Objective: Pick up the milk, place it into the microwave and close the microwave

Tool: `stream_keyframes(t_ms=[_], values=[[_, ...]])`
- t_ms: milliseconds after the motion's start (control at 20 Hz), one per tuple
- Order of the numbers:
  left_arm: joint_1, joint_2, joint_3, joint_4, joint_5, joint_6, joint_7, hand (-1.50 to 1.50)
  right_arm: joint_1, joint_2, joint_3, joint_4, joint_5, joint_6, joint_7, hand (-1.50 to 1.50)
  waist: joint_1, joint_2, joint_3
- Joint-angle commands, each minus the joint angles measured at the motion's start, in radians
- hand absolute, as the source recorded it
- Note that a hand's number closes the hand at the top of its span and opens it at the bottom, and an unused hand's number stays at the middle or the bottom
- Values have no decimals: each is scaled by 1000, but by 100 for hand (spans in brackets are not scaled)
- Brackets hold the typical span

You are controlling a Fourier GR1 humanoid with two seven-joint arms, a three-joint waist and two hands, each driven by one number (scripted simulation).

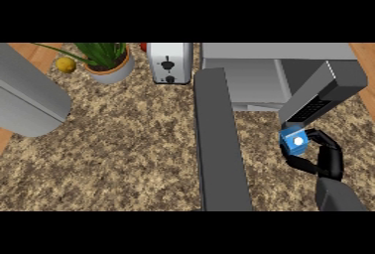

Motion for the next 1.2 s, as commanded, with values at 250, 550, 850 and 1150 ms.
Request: stream_keyframes(t_ms=[250,550,850,1150], values=[[24,0,29,12,46,-55,-29,-150,-39,43,138,68,96,182,-134,150,17,4,2],[-34,22,40,21,45,-11,31,-150,-32,70,199,-50,80,330,-63,150,-14,-2,0],[73,-8,44,36,40,-62,-63,-150,41,102,246,-335,73,227,128,150,-12,-5,-1],[76,-7,47,26,52,-56,-55,-150,-60,178,274,-412,99,105,300,150,-4,-3,0]])
